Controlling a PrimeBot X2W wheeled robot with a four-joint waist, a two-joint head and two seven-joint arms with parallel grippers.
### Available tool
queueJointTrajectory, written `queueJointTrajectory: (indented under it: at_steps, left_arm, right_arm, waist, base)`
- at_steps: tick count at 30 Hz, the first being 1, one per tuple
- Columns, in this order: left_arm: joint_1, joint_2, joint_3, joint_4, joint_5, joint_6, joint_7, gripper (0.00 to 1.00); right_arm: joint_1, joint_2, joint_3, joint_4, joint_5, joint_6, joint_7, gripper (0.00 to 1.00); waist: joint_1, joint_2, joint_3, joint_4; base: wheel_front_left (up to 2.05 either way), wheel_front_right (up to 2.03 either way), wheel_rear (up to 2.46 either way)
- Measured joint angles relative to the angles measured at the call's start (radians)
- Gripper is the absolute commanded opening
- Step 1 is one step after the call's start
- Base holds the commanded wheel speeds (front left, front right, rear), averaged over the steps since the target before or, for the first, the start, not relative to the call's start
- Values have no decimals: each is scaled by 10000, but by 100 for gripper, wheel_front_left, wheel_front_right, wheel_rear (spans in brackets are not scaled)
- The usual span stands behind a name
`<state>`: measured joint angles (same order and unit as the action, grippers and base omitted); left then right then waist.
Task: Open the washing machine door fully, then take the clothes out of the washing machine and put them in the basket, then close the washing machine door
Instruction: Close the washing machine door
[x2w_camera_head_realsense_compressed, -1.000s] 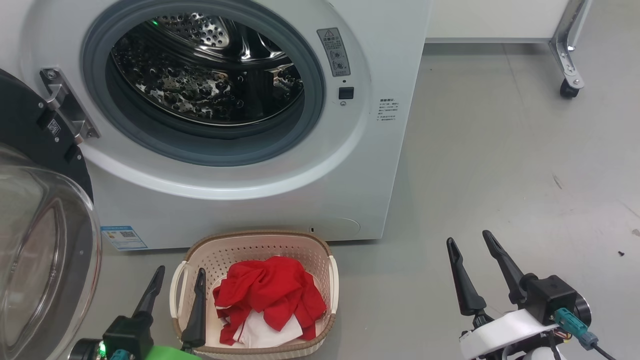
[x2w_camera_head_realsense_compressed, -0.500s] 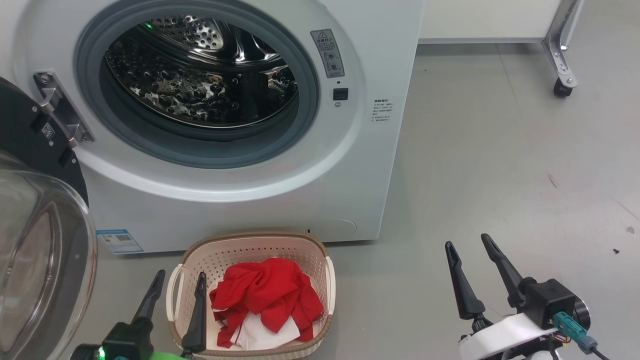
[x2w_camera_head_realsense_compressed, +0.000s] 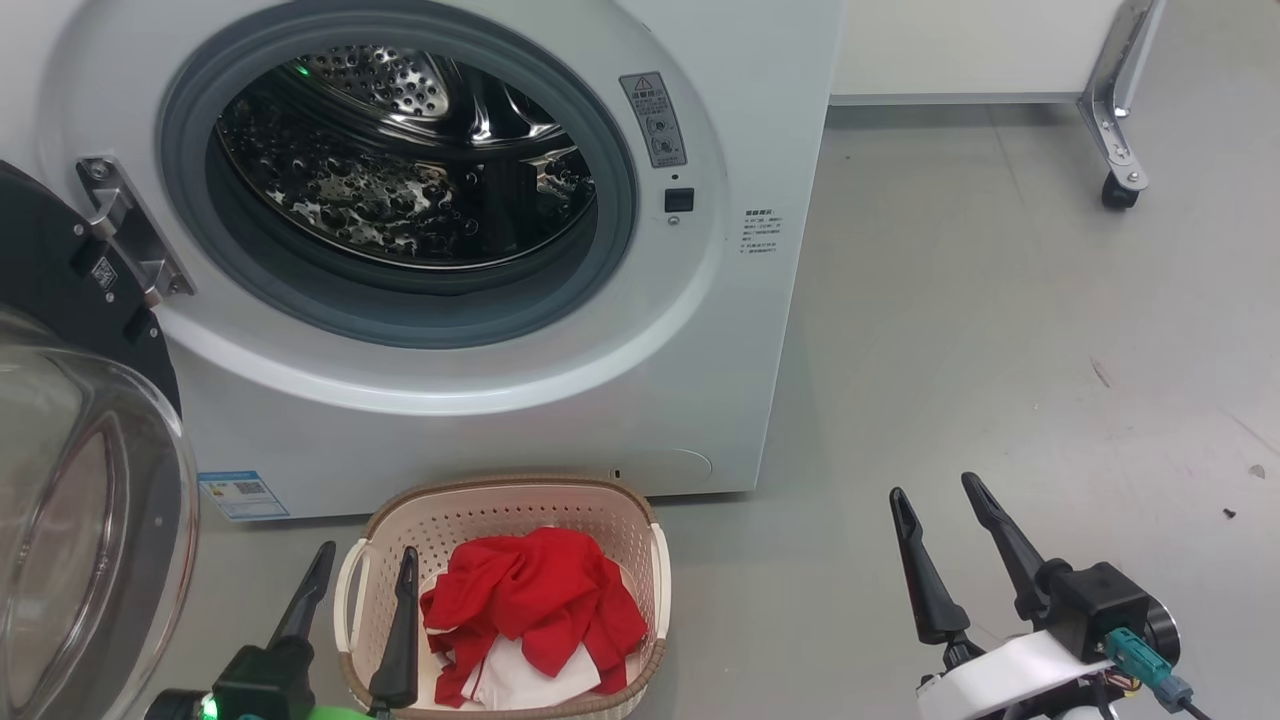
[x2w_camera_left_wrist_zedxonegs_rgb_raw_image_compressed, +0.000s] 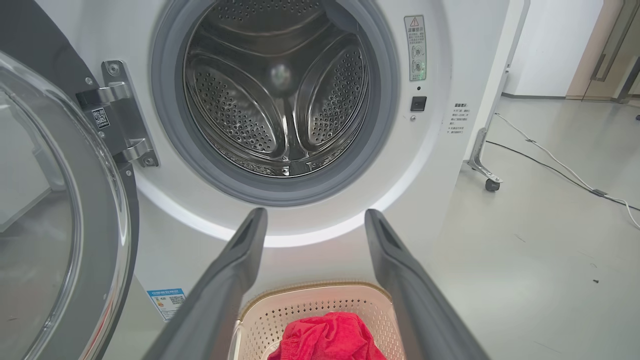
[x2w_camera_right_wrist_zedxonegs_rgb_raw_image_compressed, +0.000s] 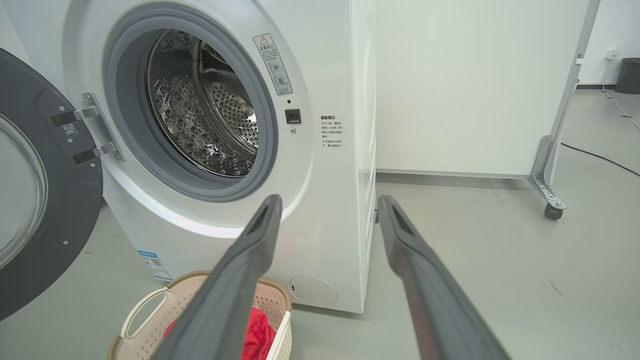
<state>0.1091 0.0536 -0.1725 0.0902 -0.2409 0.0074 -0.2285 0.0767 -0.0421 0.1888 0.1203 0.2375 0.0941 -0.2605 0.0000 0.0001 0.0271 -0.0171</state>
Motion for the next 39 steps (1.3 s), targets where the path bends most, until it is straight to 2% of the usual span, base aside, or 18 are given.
queueJointTrajectory:
  at_steps: [15,39]
  left_arm:
    - [162,10,-59,-209,140,69,88,100]
    - [195,65,-79,-652,178,153,161,100]
  right_arm:
    - [153,8,6,-10,0,0,0,100]
    - [153,12,-10,-67,2,0,0,100]
  waist:
    - [0,0,-134,13]
    - [0,0,-51,27]
  base:
    - [-47,47,0]
    - [-93,93,0]
